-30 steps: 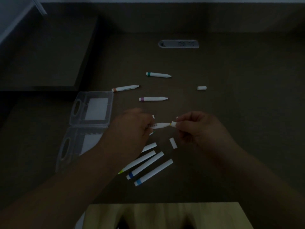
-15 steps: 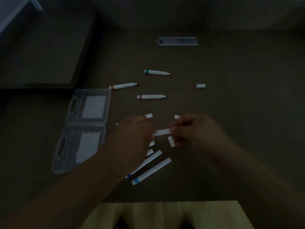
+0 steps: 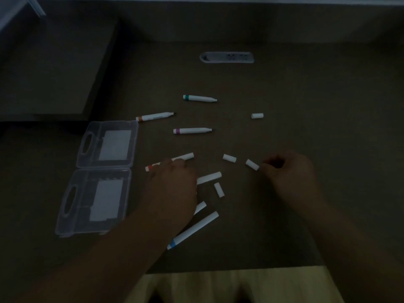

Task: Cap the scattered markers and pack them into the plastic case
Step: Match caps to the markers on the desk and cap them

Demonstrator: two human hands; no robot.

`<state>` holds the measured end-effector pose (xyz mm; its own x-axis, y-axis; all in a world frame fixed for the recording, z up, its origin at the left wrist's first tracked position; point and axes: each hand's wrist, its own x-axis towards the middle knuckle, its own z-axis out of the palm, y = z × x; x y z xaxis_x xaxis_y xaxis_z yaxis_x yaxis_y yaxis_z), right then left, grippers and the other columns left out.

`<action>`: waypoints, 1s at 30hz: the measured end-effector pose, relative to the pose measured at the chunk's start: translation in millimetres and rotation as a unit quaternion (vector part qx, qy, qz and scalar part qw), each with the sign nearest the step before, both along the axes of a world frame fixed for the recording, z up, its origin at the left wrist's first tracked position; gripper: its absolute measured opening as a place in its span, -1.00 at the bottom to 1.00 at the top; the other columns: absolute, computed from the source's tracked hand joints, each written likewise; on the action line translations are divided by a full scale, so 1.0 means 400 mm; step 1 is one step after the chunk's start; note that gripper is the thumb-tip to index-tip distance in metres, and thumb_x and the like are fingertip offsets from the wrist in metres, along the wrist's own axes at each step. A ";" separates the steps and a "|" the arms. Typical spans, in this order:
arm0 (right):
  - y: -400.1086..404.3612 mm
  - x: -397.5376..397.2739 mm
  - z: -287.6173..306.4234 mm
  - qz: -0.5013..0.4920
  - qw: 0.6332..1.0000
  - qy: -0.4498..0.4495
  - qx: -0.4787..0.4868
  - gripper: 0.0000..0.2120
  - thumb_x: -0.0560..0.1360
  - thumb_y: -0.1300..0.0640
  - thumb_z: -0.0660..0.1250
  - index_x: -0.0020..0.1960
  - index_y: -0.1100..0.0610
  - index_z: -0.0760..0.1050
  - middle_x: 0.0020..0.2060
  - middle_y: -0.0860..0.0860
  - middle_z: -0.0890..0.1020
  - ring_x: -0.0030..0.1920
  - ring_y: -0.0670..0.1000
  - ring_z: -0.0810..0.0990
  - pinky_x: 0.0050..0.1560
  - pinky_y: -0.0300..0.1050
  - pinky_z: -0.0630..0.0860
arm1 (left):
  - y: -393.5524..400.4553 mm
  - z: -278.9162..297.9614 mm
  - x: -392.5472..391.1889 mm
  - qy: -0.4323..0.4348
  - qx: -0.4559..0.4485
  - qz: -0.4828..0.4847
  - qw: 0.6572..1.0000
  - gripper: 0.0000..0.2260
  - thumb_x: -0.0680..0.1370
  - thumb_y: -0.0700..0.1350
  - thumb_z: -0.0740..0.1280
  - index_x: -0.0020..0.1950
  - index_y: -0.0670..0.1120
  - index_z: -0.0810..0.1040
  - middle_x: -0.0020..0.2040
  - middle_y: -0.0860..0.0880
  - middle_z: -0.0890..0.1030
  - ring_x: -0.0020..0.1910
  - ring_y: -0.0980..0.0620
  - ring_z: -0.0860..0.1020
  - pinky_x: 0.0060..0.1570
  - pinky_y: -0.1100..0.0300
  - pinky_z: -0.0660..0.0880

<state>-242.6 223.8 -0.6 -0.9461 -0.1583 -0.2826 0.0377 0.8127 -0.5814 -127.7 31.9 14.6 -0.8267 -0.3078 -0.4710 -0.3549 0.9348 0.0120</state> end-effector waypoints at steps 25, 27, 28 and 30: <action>-0.020 -0.009 0.065 -0.236 0.720 -0.462 -0.461 -0.83 0.50 0.21 0.35 0.08 0.18 0.58 -0.35 0.03 0.54 -0.42 -0.10 0.47 -0.53 -0.27 0.35 | 0.058 -0.020 -0.174 -0.158 0.034 0.000 0.987 -0.55 0.55 -0.05 0.37 0.42 -0.06 0.38 0.28 -0.12 0.45 0.27 -0.09 0.43 0.28 -0.02 0.40; -0.022 -0.008 0.073 -0.228 0.714 -0.471 -0.465 -0.80 0.50 0.20 0.36 0.11 0.19 0.58 -0.31 0.05 0.56 -0.39 -0.10 0.49 -0.48 -0.28 0.39 | 0.048 -0.021 -0.173 -0.157 0.038 0.001 0.987 -0.52 0.53 -0.03 0.39 0.42 -0.03 0.38 0.28 -0.11 0.45 0.27 -0.09 0.43 0.26 -0.03 0.40; -0.023 -0.006 0.079 -0.221 0.728 -0.461 -0.457 -0.80 0.49 0.21 0.37 0.10 0.20 0.59 -0.28 0.05 0.58 -0.36 -0.09 0.52 -0.44 -0.28 0.43 | 0.042 -0.019 -0.173 -0.159 0.041 0.003 0.986 -0.51 0.51 -0.01 0.41 0.41 -0.02 0.39 0.27 -0.11 0.45 0.25 -0.10 0.43 0.23 -0.03 0.40; -0.028 -0.003 0.083 -0.207 0.766 -0.428 -0.433 -0.81 0.48 0.22 0.39 0.09 0.20 0.60 -0.20 0.07 0.63 -0.27 -0.06 0.58 -0.31 -0.24 0.52 | 0.026 -0.016 -0.168 -0.149 0.048 0.019 0.988 -0.56 0.51 0.02 0.40 0.36 -0.01 0.44 0.20 -0.09 0.48 0.19 -0.08 0.46 0.18 -0.03 0.42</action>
<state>-243.6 212.7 32.7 -0.4937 -0.3740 -0.7851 0.8557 -0.0484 -0.5151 -195.0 42.2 8.2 -0.6362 -0.2779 -0.7198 -0.3898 0.9208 -0.0111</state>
